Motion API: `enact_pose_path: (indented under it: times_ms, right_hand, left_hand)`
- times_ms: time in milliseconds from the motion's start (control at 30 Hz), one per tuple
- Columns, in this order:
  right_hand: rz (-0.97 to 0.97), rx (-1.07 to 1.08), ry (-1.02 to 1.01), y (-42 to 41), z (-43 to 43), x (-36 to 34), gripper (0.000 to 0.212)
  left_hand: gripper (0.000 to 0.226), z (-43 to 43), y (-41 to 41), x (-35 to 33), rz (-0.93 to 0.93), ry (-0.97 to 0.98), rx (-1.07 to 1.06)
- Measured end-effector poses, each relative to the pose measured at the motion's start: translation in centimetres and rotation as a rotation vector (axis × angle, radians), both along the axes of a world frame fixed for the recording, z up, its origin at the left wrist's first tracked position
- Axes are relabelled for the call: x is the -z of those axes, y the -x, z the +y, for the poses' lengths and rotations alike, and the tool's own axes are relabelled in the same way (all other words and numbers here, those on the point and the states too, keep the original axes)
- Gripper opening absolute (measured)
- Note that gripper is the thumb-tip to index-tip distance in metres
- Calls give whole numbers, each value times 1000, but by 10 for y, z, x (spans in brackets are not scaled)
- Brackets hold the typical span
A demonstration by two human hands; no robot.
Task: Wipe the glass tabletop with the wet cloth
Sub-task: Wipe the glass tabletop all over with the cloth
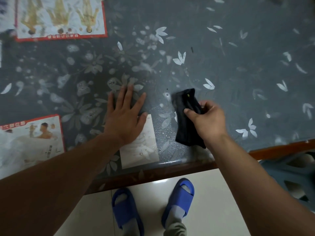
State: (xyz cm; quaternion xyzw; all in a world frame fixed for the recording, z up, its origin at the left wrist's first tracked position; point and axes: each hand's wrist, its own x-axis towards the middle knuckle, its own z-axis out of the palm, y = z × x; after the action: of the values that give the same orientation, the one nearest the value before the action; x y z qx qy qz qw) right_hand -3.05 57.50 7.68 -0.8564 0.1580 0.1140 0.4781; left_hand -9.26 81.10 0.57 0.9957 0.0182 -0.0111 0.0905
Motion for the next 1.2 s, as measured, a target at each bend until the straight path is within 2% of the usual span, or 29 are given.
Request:
enact_pose_path:
  times_ms: [67,133,233,367,500,600,667,767,800,867,967,1033,1100,1200]
  right_hand:
    - [-181,-87,174,2,-6,-11,28]
    - [-331,-335,343,18,-7,-14,34]
    - [-360,-715,443,50,-1,-5,57]
    - [-421,-901,618,64,-2,19,60]
    - [-511,-1083,708,81,1,44,57]
    - [-579,-1212,752,57,-8,49,59]
    - [-555,-1117,798,15,-5,50,57]
    - [-338,-743,777,-49,21,49,55]
    - [-301,-703,766,-55,27,49,55]
    - [-385,-839,745,-40,24,49,56]
    - [-540,-1231,701,12,-15,46,57]
    - [-556,-1319,722,3,-35,45,58]
    - [-528,-1184,779,-43,-39,49,58]
    - [-376,-783,785,-134,-28,50,54]
  left_hand:
    - [66,0,0,-1,0,-4,3]
    - [66,-1,0,-1,-2,2,3]
    - [65,-2,1,-2,14,19,0]
    - [65,-2,1,-3,41,21,-8]
    - [64,-5,1,-6,46,50,-29]
    - [64,-3,1,-7,54,57,-26]
    - [66,-3,0,-8,83,39,-23]
    - [68,-4,0,-9,98,52,-51]
    - [67,-5,-2,-11,96,63,-67]
    - [60,-8,-10,-15,77,64,-107]
    - [47,-14,-32,-18,64,74,-187]
    - [56,-15,-37,-14,84,53,-199]
    - [66,-14,-37,-9,89,28,-185]
    - [72,-14,-38,-7,95,9,-188]
